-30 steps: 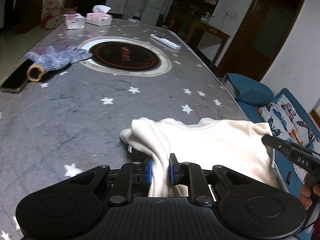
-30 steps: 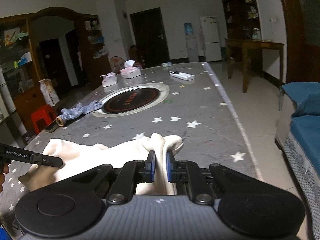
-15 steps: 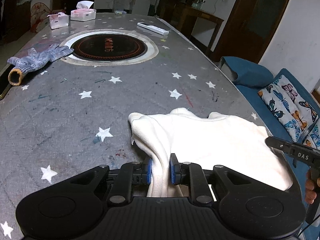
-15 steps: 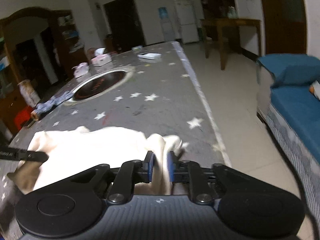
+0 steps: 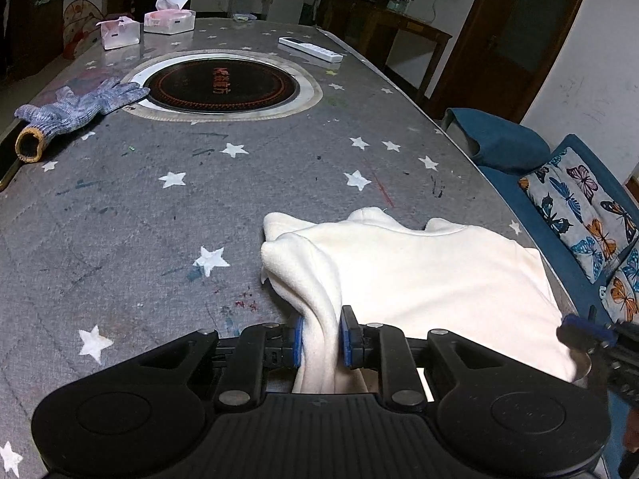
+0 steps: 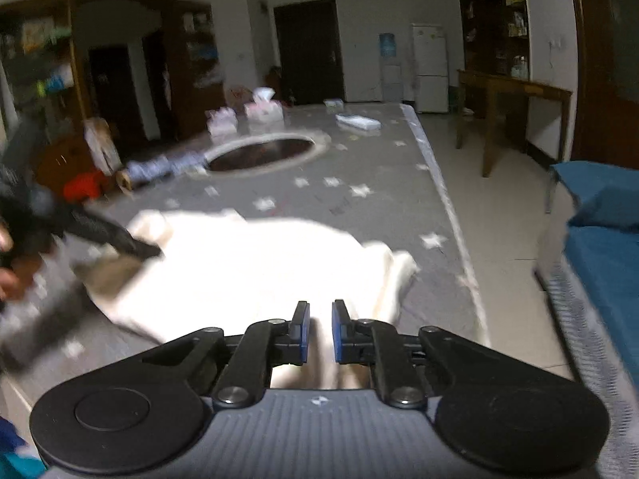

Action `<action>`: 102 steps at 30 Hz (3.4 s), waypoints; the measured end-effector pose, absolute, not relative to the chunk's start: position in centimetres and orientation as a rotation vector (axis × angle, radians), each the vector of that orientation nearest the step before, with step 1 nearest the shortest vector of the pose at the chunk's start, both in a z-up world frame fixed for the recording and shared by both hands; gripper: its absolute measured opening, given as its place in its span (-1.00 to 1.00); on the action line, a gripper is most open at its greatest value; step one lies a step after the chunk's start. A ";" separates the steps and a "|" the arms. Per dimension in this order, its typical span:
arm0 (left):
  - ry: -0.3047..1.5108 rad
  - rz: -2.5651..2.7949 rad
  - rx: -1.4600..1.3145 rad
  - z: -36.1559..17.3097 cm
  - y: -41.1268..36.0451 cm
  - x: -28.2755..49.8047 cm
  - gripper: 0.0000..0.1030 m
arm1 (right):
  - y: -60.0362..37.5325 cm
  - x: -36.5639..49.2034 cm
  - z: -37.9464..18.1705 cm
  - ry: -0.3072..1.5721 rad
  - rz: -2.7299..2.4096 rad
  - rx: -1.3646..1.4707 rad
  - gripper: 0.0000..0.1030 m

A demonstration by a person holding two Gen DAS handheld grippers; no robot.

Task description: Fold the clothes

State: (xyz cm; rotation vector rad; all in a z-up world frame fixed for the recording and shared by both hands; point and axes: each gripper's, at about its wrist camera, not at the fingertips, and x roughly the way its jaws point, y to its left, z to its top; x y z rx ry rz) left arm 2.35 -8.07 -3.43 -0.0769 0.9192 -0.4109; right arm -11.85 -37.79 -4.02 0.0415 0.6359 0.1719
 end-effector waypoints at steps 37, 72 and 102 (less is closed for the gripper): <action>0.941 -0.408 -0.100 -3.5 -7.8 2.6 -0.54 | -31.7 -0.1 -4.2 0.721 0.317 0.035 -0.65; 0.960 -0.408 -0.164 -3.4 -6.9 2.8 -0.43 | -21.0 -9.0 -3.6 0.650 0.672 -0.183 -0.55; 0.953 -0.413 -0.177 -3.6 -6.4 2.7 -0.41 | -34.9 -7.0 -2.6 0.741 0.314 0.049 -0.55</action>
